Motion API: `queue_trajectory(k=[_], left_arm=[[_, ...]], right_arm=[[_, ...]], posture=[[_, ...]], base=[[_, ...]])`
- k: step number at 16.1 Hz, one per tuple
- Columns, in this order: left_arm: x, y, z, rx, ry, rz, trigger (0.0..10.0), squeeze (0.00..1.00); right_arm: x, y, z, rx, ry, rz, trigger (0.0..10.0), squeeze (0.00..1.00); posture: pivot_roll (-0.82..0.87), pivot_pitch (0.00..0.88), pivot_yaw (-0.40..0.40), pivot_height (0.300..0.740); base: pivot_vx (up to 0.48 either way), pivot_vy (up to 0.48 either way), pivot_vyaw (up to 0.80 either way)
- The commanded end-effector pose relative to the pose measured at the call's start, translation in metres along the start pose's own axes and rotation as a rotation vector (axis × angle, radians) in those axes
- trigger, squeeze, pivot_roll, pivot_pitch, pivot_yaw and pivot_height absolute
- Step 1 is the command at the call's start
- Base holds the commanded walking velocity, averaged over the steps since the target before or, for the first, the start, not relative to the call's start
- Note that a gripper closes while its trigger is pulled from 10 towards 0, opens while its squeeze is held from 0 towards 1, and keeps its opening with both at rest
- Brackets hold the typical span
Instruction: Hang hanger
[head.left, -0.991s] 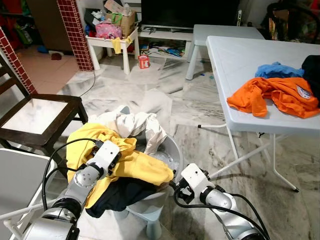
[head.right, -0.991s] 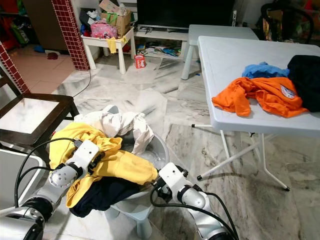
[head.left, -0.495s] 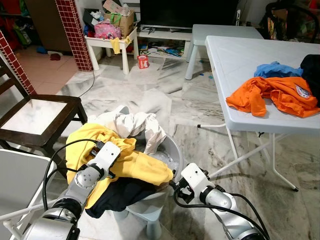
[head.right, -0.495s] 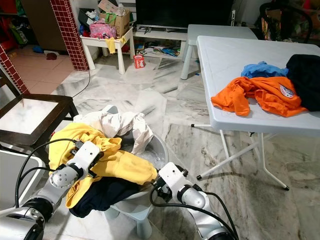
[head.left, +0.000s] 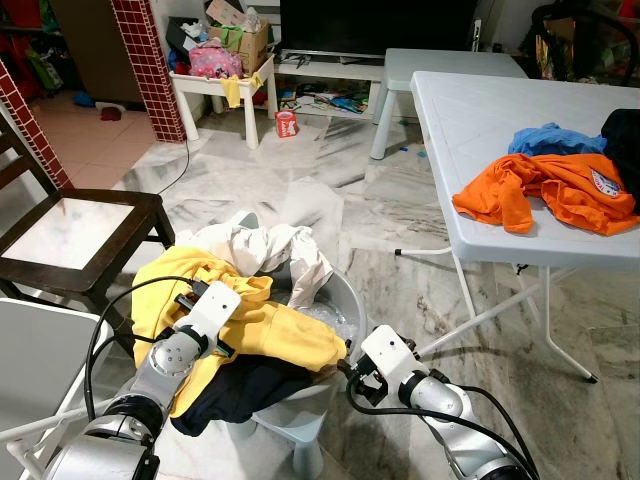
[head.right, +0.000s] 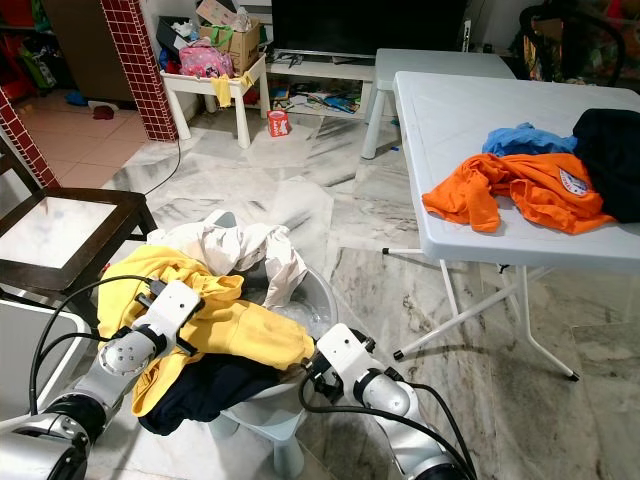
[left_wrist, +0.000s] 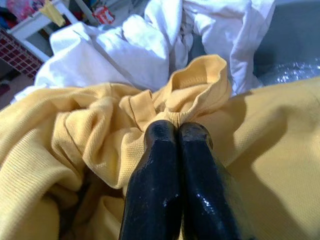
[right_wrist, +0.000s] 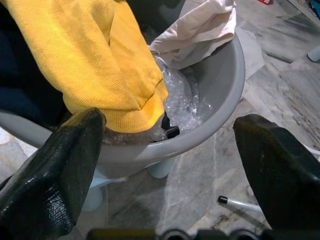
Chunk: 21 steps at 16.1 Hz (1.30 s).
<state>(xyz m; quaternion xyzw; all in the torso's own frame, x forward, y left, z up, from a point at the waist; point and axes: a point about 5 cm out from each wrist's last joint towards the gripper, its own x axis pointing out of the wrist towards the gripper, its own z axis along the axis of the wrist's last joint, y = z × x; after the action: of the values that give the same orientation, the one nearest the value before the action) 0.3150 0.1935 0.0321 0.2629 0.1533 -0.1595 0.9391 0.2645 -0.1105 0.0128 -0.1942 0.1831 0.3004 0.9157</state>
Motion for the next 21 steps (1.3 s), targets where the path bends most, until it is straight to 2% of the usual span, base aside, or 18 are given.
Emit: queue_trajectory(k=[1, 4, 7, 8, 9, 11, 12, 13, 14, 15, 17, 18, 20, 21], left_arm=[[0.002, 0.009, 0.009, 0.015, -0.044, 0.030, 0.0, 0.00], [0.002, 0.018, 0.023, 0.011, -0.146, 0.098, 0.0, 0.00], [-0.005, 0.027, 0.072, 0.008, -0.458, 0.171, 0.0, 0.00], [-0.008, 0.028, 0.078, 0.008, -0.498, 0.180, 0.0, 0.00], [-0.026, 0.030, 0.101, -0.006, -0.632, 0.222, 0.0, 0.00], [-0.048, 0.025, 0.130, 0.001, -0.766, 0.192, 0.0, 0.00], [-0.054, 0.022, 0.138, 0.004, -0.797, 0.170, 0.0, 0.00], [-0.064, 0.017, 0.154, -0.003, -0.849, 0.102, 0.0, 0.00], [-0.071, 0.020, 0.164, -0.017, -0.884, 0.094, 0.0, 0.00], [-0.080, 0.028, 0.186, -0.112, -0.942, 0.075, 0.0, 0.00], [-0.091, 0.037, 0.210, -0.252, -1.004, 0.046, 0.0, 0.00], [-0.098, 0.040, 0.230, -0.352, -1.058, 0.004, 0.0, 0.00], [-0.107, 0.043, 0.254, -0.533, -1.136, -0.088, 0.0, 0.00], [-0.110, 0.045, 0.259, -0.568, -1.152, -0.110, 0.0, 0.00]], right_arm=[[0.003, -0.001, 0.005, -0.008, -0.008, 0.002, 10.0, 0.00], [0.004, -0.004, 0.007, -0.013, -0.012, 0.003, 10.0, 0.00], [0.005, -0.008, 0.008, -0.015, -0.015, -0.005, 10.0, 0.00], [0.005, -0.008, 0.008, -0.016, -0.016, -0.006, 10.0, 0.00], [0.006, -0.009, 0.009, -0.017, -0.019, -0.006, 10.0, 0.00], [0.007, -0.009, 0.011, -0.020, -0.023, -0.001, 10.0, 0.00], [0.008, -0.008, 0.011, -0.023, -0.025, 0.003, 10.0, 0.00], [0.011, -0.008, 0.014, -0.024, -0.032, 0.007, 10.0, 0.00], [0.012, -0.009, 0.017, -0.025, -0.037, 0.008, 10.0, 0.00], [0.015, -0.010, 0.020, -0.026, -0.046, 0.012, 10.0, 0.00], [0.017, -0.012, 0.025, -0.027, -0.054, 0.013, 10.0, 0.00], [0.020, -0.014, 0.028, -0.027, -0.063, 0.016, 10.0, 0.00], [0.022, -0.015, 0.032, -0.024, -0.072, 0.017, 10.0, 0.00], [0.023, -0.015, 0.033, -0.024, -0.074, 0.017, 10.0, 0.00]], posture=[[-0.06, 0.000, 0.005, 0.740], [-0.06, 0.000, 0.000, 0.740], [-0.05, 0.000, -0.003, 0.740], [-0.04, 0.000, -0.005, 0.740], [-0.03, 0.000, -0.010, 0.740], [-0.01, 0.000, -0.024, 0.740], [0.00, 0.000, -0.025, 0.740], [0.00, 0.000, -0.028, 0.740], [0.01, 0.000, -0.034, 0.740], [0.02, 0.000, -0.040, 0.740], [0.03, 0.000, -0.046, 0.740], [0.04, 0.000, -0.047, 0.740], [0.05, 0.003, -0.044, 0.740], [0.05, 0.007, -0.043, 0.740]], base=[[0.000, 0.000, 0.00], [0.000, 0.000, 0.00], [0.000, 0.000, 0.00], [0.000, 0.000, 0.00], [0.000, 0.000, 0.00], [0.000, 0.000, 0.00], [0.000, 0.000, 0.00], [0.000, 0.000, 0.00], [0.000, 0.000, 0.00], [0.000, 0.000, 0.00], [0.000, 0.000, 0.00], [0.000, 0.000, 0.00], [0.000, 0.000, 0.00], [0.000, 0.000, 0.00]])
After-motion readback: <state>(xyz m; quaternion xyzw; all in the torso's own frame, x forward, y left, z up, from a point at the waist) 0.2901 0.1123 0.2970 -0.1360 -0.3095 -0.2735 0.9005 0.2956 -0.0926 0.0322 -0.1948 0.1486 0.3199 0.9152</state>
